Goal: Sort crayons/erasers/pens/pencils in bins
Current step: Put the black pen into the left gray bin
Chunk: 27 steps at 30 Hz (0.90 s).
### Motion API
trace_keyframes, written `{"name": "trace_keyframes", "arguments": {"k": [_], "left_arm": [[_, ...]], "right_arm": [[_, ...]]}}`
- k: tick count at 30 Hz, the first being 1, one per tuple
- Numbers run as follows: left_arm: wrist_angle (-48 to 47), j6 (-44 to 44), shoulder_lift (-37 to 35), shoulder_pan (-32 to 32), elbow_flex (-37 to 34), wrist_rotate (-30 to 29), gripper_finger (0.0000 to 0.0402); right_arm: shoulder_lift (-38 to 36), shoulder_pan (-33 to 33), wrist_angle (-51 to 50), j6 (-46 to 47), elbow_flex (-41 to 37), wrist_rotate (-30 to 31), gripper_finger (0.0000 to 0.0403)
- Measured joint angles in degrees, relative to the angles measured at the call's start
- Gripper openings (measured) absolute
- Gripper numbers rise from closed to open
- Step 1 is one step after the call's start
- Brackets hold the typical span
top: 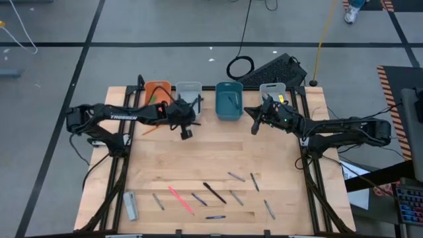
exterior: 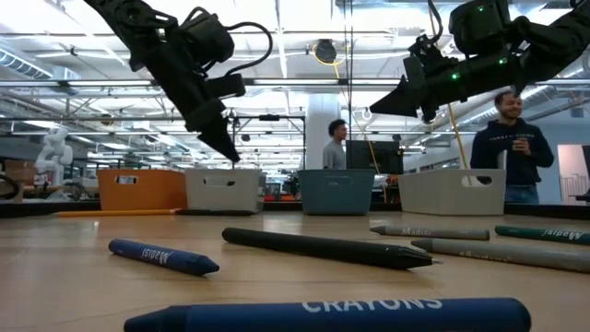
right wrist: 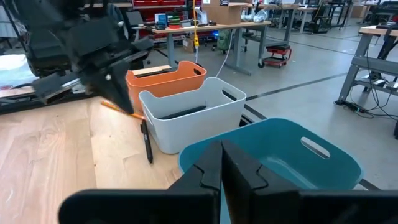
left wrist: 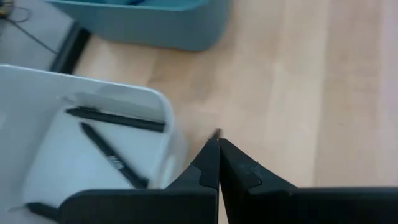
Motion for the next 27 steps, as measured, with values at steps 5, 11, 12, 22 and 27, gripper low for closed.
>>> {"name": "trace_keyframes", "arguments": {"k": [5,11,12,22,27], "left_arm": [[4.0,-0.5,1.6,-3.6,-2.1,1.3,0.0001],[9.3,-0.2,7.1,-8.9,-2.2,-9.2,0.0001],[10.9,-0.2,8.4,-9.5,-2.2,-10.9,0.0001],[16.3,-2.9,17.8,-9.8,-2.2,-24.1,0.0001],[17.3,-3.3,20.3,-8.3,-2.2,-25.0,0.0001]], "right_arm": [[0.0,0.0,0.0,-0.5,0.0,0.0,0.0],[0.0,0.0,0.0,-0.9,0.0,0.0,0.0],[0.0,0.0,0.0,-0.9,0.0,0.0,0.0],[0.0,0.0,-0.2,-1.3,0.0,-0.1,0.0],[0.0,0.0,-0.2,-1.3,0.0,-0.1,0.0]]}}
